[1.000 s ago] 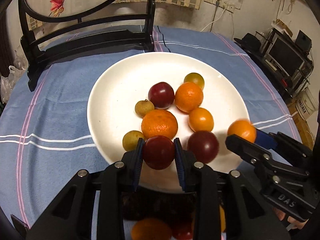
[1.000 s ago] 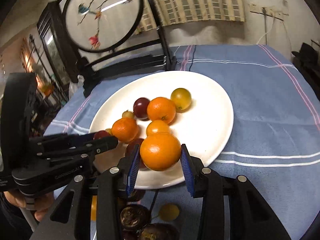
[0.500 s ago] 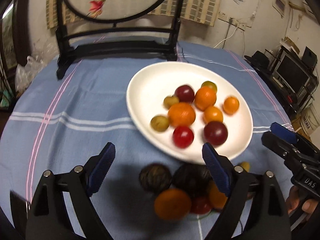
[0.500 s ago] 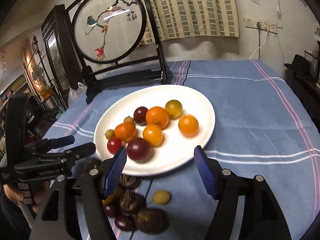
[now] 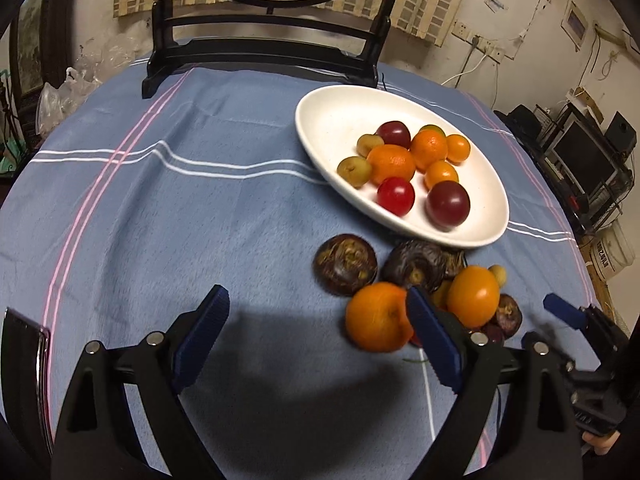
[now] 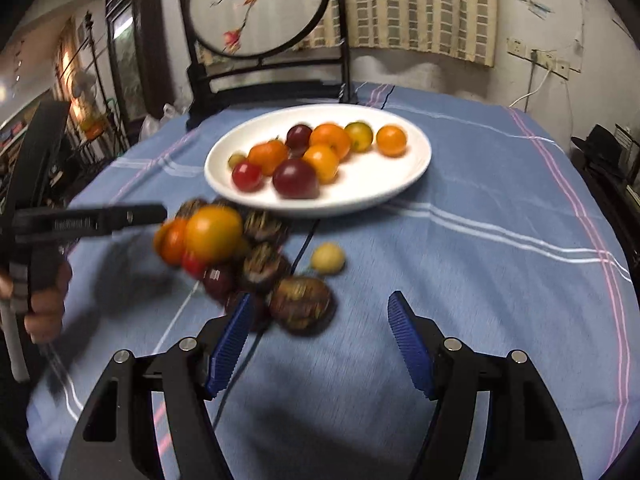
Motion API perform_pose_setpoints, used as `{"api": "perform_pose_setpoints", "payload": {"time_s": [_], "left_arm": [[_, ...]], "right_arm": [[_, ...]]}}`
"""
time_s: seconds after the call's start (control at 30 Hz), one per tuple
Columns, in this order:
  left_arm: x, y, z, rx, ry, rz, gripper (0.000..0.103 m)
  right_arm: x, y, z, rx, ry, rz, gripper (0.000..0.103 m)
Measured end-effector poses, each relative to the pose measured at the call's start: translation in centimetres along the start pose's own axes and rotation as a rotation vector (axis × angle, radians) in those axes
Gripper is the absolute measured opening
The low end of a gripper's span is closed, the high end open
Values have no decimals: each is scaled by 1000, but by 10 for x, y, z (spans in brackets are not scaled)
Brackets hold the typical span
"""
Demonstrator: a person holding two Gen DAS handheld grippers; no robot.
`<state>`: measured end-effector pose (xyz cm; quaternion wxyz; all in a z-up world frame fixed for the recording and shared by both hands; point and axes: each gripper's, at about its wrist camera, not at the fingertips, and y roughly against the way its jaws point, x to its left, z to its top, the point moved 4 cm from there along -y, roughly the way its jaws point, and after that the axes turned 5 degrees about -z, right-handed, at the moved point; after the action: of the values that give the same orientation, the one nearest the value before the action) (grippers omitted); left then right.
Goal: Organize fruits
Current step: 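Grasp a tangerine with the left tool while the right tool grasps a brown water chestnut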
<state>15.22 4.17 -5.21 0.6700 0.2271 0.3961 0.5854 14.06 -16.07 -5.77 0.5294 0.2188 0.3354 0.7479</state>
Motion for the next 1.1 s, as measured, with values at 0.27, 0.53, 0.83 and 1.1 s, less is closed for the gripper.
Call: {"api": "perform_pose_setpoints", "payload": {"time_s": [0.27,0.53,0.83,1.1], "left_arm": [[-5,6,-3,-13,-40,18,89],[-6,8,-4,-12,-50,17,90],[-14,6,-8,1,-106,34,90],[-21,2,-15,56,-172,2,90]], "right_arm": [[8,-20,-5,92,74,-75,65],[21,-39,11,120,129,-35,41],[11,-18,7,55,17,64,41],[-5,-16,9,39,-59,80,41]]}}
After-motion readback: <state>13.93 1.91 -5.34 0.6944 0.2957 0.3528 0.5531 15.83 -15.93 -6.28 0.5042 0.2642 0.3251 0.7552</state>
